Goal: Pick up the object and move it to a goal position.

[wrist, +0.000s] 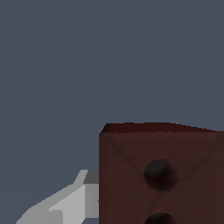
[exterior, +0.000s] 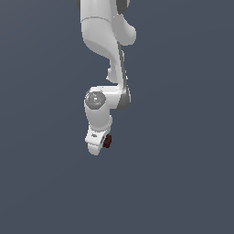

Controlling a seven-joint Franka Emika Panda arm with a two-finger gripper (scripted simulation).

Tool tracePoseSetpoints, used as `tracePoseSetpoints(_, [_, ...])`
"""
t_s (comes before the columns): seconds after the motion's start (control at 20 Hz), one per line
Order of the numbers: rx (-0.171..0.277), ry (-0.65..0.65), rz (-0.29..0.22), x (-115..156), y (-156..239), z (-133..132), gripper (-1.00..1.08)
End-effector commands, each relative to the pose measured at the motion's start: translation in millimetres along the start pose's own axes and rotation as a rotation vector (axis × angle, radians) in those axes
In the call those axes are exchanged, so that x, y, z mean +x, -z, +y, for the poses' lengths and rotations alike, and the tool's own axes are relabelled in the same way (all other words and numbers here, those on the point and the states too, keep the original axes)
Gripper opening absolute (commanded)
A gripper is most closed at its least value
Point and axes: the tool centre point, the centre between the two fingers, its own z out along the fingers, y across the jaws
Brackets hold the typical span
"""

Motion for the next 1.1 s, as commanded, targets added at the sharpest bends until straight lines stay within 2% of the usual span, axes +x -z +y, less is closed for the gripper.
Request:
tracePoseSetpoints(0.0, [-0.002, 0.0, 0.001, -6.9, 7.8, 17.2, -1.0])
tracePoseSetpoints(0.55, [-0.001, 0.0, 0.0, -32.8, 32.5, 81.7, -1.0])
tracePoseSetpoints(1.05, [-0.002, 0.0, -0.001, -44.1, 43.8, 113.0, -1.0])
